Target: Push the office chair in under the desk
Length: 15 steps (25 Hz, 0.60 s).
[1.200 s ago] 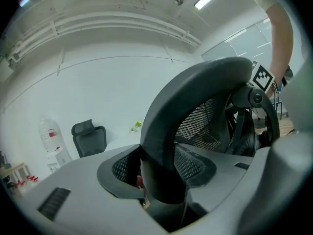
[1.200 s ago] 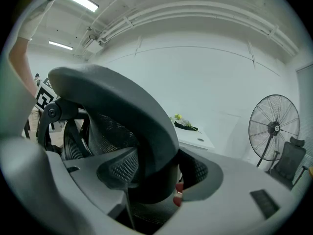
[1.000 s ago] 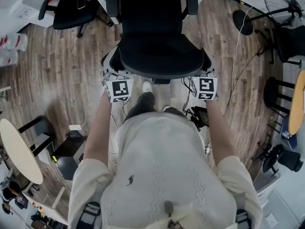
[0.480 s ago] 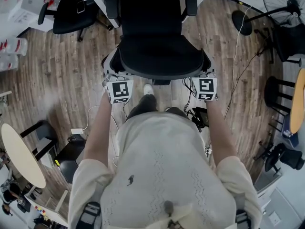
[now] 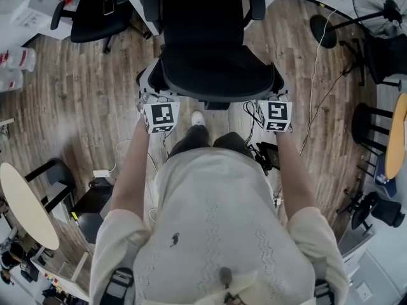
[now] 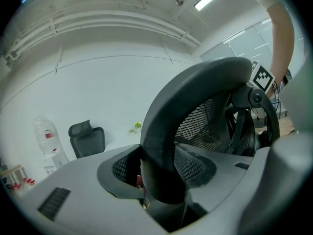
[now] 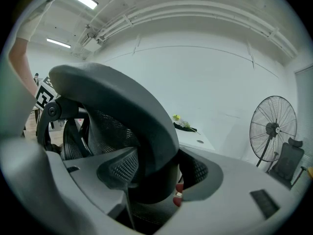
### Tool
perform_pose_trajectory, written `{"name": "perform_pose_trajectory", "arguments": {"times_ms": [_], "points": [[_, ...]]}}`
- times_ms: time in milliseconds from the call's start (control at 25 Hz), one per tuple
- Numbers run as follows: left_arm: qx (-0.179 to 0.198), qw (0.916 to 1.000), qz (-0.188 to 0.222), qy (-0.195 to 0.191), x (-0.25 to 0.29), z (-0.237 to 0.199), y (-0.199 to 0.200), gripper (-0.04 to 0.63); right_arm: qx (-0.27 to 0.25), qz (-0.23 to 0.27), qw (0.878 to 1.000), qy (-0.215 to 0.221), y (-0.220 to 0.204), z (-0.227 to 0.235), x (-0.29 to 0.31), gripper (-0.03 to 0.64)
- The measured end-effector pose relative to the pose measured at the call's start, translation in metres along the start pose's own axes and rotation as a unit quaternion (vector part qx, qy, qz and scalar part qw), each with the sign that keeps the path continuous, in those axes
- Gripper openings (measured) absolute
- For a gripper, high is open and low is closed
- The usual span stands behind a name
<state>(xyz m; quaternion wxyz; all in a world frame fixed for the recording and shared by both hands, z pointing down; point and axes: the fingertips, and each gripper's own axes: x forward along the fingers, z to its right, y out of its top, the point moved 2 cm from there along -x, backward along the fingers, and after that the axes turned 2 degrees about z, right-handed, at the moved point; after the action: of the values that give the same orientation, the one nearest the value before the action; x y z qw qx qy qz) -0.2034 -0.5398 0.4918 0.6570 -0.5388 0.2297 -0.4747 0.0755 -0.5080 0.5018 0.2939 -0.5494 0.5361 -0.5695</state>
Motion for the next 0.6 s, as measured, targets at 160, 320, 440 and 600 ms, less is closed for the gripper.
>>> {"name": "perform_pose_trajectory", "arguments": {"times_ms": [160,320,440,600], "points": [[0.001,1.0,-0.001,-0.001,0.001,-0.003,0.0,0.233,0.003,-0.003,1.0,0.001,0.0,-0.002,0.003,0.269],[0.001,1.0,0.0,0.0,0.007,-0.005,-0.001,0.233,0.0,0.0,1.0,0.0,0.001,0.001,0.009,0.27],[0.0,1.0,-0.004,0.003,0.01,-0.002,-0.002,0.233,-0.001,0.0,1.0,0.001,-0.001,0.006,0.01,0.268],[-0.001,1.0,-0.003,0.001,0.017,-0.001,-0.001,0.233,-0.003,0.0,1.0,0.0,-0.002,0.01,0.014,0.268]]}}
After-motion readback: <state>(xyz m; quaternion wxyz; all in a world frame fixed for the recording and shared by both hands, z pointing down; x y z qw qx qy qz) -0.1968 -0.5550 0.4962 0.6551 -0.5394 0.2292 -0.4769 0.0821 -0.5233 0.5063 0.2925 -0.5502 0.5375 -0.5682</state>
